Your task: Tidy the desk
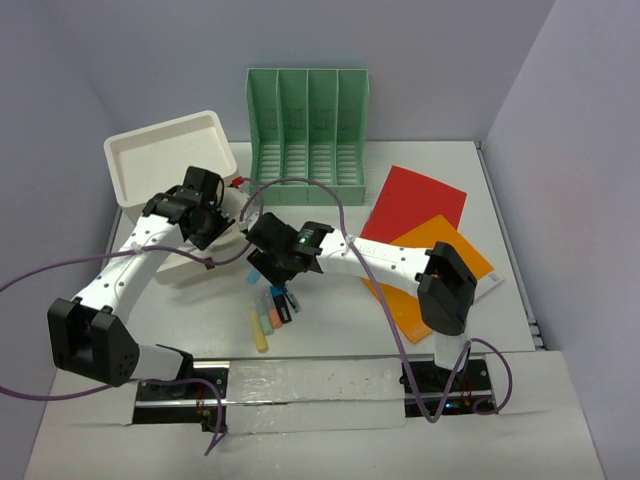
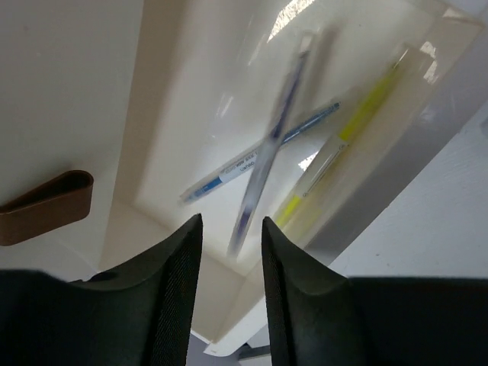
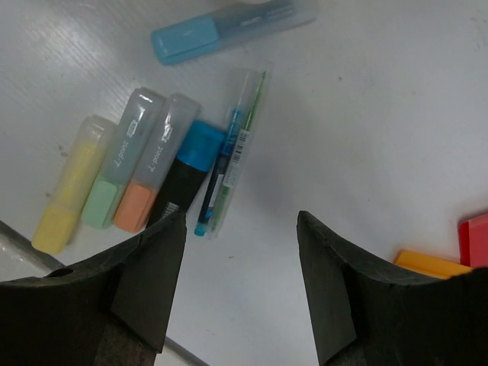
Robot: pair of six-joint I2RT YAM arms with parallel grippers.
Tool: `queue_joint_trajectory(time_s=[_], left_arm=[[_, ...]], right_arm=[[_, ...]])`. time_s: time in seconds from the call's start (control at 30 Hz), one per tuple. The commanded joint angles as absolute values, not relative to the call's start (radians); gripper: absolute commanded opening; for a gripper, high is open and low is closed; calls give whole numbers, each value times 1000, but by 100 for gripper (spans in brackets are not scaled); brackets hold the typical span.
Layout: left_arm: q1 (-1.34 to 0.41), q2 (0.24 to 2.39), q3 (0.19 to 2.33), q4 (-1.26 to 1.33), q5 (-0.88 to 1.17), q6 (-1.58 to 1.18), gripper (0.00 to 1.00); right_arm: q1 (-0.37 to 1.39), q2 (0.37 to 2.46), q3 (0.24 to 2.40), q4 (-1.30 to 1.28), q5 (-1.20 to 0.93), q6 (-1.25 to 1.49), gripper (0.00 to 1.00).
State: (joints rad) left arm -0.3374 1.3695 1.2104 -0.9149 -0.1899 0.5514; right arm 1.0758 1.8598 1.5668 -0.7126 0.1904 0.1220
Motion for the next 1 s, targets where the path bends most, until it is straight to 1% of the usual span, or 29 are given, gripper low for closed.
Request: queue_joint_trajectory(time_s=[0.0,0.07,0.2,0.4,0.5,0.6,0.7,0.77,0.87,0.97], left_arm=[[-347,1334,1200,-892,-191,536,62],[-347,1314,1205,-873,-195,518,65],[-347,1288,1252,-856,-170,487,65],[-347,1260,1355,-856,-99,410,65],[-345,1242,1407,-837,-131,356,65],[-330,1225,1440,-799,-173,293,68],[-270,1177,1463,-754,-209,253,74],[-214,1141,1465,-732,-211,242,78],[-153,1117,1461,-731,-189,232,80],[-27,1067,1409,-700,-157,227,83]], right_arm=[[1088,1861,1616,-741,180,101,67],[1089,1847,1584,-723,167,129,67],[1089,1801,1524,-684,157,173,67],[1091,1601,1368,-536,135,256,67],[1091,1537,1321,-505,160,289,67],[1089,1556,1321,-522,204,307,67],[1081,1660,1363,-592,234,327,66],[1072,1716,1376,-611,239,342,65],[1058,1755,1383,-613,238,347,65],[1043,1818,1422,-625,232,345,64]])
